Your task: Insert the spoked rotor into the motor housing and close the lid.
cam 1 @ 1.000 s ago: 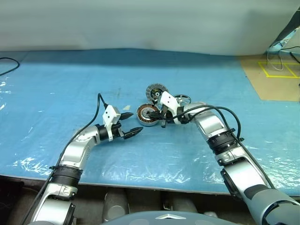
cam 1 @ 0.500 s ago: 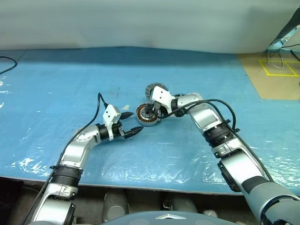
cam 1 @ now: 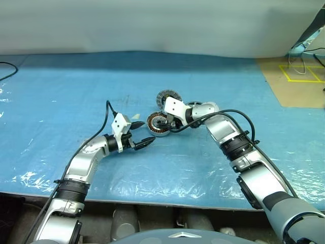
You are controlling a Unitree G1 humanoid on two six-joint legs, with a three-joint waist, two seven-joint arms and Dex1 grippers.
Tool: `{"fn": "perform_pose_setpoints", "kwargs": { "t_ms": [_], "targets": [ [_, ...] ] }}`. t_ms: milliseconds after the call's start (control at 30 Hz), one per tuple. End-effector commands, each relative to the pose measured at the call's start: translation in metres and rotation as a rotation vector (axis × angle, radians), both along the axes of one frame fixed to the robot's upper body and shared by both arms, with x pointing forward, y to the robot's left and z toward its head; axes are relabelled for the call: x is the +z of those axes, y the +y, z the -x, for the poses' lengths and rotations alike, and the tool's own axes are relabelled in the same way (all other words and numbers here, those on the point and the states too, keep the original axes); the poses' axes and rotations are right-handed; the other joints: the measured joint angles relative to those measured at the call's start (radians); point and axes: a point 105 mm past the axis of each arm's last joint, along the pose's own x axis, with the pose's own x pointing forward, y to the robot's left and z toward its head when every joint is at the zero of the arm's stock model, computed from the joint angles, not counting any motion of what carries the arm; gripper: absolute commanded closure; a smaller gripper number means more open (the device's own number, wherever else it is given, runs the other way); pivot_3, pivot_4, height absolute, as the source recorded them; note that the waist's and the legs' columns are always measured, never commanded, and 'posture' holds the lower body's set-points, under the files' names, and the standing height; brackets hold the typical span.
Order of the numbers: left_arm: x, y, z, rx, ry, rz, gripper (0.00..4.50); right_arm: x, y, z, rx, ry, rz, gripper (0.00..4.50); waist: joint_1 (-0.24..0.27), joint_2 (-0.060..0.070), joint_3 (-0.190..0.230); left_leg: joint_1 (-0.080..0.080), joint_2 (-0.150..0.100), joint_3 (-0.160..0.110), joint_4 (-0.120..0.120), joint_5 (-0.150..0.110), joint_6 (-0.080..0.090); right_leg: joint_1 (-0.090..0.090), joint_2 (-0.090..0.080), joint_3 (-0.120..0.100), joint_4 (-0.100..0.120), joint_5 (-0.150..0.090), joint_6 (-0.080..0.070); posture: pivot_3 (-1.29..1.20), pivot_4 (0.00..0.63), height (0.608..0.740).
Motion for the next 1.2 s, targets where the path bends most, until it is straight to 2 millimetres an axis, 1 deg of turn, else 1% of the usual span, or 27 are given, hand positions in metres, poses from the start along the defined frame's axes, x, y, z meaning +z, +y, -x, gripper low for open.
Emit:
{"fn": "perform_pose_setpoints", "kwargs": {
  "t_ms": [33,100,333,500,567,600,667,733,833,967,1100,1200],
  "targets": [
    [0.005,-0.001,-0.001,-0.012,-0.037,-0.004,0.00,0.016,-0.001,-0.009,-0.080,-0.002,-0.056,1.96,0.000,0.000,0.000,0.000,0.000,0.000,0.000,0.000,0.000,0.000,0.000,0.000,0.000,0.000,0.000,0.00,0.150,0.740],
    [0.004,-0.001,-0.001,-0.013,-0.036,-0.005,0.00,0.014,-0.007,-0.017,-0.142,-0.014,-0.025,1.96,0.000,0.000,0.000,0.000,0.000,0.000,0.000,0.000,0.000,0.000,0.000,0.000,0.001,0.000,0.000,0.00,0.150,0.740],
    [0.003,-0.001,-0.001,-0.019,-0.036,-0.006,0.00,0.020,0.000,-0.005,-0.117,0.020,-0.040,1.96,0.005,0.000,0.000,0.000,0.000,0.000,0.000,0.000,0.000,0.000,0.000,0.000,0.001,0.000,0.000,0.00,0.150,0.740],
    [0.004,-0.001,-0.001,-0.021,-0.037,-0.006,0.00,0.041,0.004,-0.003,-0.117,0.053,-0.127,1.96,0.006,0.000,0.000,0.000,0.000,0.000,0.000,0.000,0.000,0.000,0.000,0.000,0.001,0.000,0.000,0.00,0.150,0.740],
    [0.003,-0.001,-0.002,-0.021,-0.037,-0.008,0.00,0.045,0.001,-0.006,-0.113,-0.016,-0.089,1.96,0.006,0.000,0.000,0.000,0.000,0.000,0.000,0.000,0.000,0.000,0.000,0.000,0.001,0.000,0.000,0.00,0.150,0.740],
    [0.003,-0.001,-0.002,-0.022,-0.037,-0.008,0.00,0.046,-0.001,-0.009,-0.102,-0.082,-0.051,1.96,0.006,0.000,0.000,0.001,0.000,0.000,0.000,0.000,0.000,0.000,0.000,0.000,0.001,0.000,0.000,0.00,0.150,0.740],
    [0.002,-0.001,-0.001,-0.023,-0.037,-0.008,0.00,0.048,-0.003,-0.009,-0.051,-0.173,0.005,1.96,0.006,0.000,0.000,0.000,0.000,0.000,0.000,0.000,0.000,0.000,0.000,0.000,0.001,0.000,0.000,0.00,0.150,0.740],
    [0.001,-0.002,-0.001,-0.026,-0.036,-0.009,0.00,0.047,-0.005,-0.013,-0.039,-0.230,0.055,1.96,0.006,0.000,0.000,0.000,0.000,0.000,0.000,0.000,0.000,0.000,0.000,0.000,0.001,0.000,0.000,0.00,0.150,0.740],
    [0.001,-0.002,-0.001,-0.027,-0.037,-0.009,0.00,0.049,0.001,-0.016,-0.039,-0.224,0.032,1.96,0.000,0.000,0.000,0.000,0.000,0.000,0.000,0.000,0.000,0.000,0.000,0.000,0.001,0.000,0.000,0.00,0.150,0.740],
    [0.000,-0.002,0.000,-0.027,-0.039,-0.006,0.00,0.036,0.002,-0.017,-0.017,-0.229,0.079,1.96,-0.003,0.000,0.000,0.000,0.000,0.000,0.000,0.000,0.000,0.000,0.000,0.000,0.001,0.000,0.000,0.00,0.150,0.740],
    [-0.001,0.000,0.001,-0.021,-0.038,-0.007,0.00,0.031,0.004,-0.011,0.002,-0.195,0.071,1.96,-0.007,0.000,0.000,0.000,0.000,0.000,0.001,0.000,0.000,0.000,0.000,0.000,0.001,0.000,0.000,0.00,0.150,0.740],
    [-0.004,0.001,0.002,-0.020,-0.034,-0.010,0.00,0.027,0.001,-0.014,-0.017,-0.201,0.095,1.96,-0.009,0.000,0.000,0.000,0.000,0.000,0.001,0.000,0.000,0.000,0.000,0.000,0.001,0.000,0.000,0.00,0.150,0.740]
  ]
}}
